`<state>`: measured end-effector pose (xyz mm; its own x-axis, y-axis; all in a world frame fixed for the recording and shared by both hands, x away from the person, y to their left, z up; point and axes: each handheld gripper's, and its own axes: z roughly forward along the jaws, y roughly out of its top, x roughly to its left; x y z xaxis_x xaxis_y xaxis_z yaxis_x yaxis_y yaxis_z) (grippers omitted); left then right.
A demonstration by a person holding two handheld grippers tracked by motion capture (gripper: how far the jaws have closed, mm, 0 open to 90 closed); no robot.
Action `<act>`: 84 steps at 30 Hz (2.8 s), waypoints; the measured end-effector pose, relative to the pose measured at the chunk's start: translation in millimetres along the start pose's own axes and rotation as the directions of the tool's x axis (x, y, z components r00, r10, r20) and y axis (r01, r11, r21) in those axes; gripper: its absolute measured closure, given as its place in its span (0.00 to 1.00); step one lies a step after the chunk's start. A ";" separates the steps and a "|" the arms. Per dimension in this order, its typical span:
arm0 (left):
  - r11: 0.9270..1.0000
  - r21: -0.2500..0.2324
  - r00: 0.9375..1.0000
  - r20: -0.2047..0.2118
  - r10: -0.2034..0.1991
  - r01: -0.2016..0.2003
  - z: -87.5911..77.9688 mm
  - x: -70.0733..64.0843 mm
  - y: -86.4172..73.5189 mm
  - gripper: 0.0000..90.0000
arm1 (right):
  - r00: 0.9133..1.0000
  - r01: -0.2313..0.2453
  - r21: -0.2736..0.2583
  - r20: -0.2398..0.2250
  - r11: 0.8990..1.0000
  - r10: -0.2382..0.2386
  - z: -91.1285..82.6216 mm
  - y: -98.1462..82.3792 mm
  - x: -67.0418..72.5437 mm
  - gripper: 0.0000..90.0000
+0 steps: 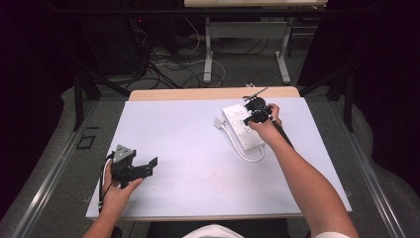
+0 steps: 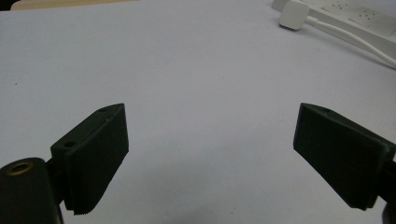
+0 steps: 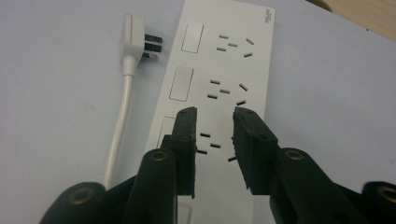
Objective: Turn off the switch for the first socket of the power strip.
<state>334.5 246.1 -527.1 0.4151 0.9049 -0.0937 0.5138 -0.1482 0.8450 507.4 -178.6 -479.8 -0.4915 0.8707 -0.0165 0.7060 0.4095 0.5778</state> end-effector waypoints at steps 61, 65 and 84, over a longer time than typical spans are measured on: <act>1.000 -0.002 1.000 0.001 0.002 -0.002 -0.6 0.5 -0.1 0.12 | 0.998 -0.027 0.037 -0.056 0.999 0.029 42.1 -0.5 19.2 1.00; 1.000 -0.002 1.000 0.001 0.003 -0.003 -0.5 0.7 -0.1 0.12 | 0.998 -0.034 0.031 -0.059 0.999 0.036 42.4 -1.4 19.2 1.00; 1.000 0.002 1.000 -0.003 -0.004 0.004 0.9 1.5 -0.2 0.12 | 0.997 -0.047 0.027 -0.054 0.999 0.049 44.9 -2.3 19.3 1.00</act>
<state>335.7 247.2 -527.8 0.4110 0.9066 -0.0957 0.5170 -0.1454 0.8436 519.2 -150.5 -518.1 -0.4833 0.8737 0.0558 0.7419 0.3749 0.5559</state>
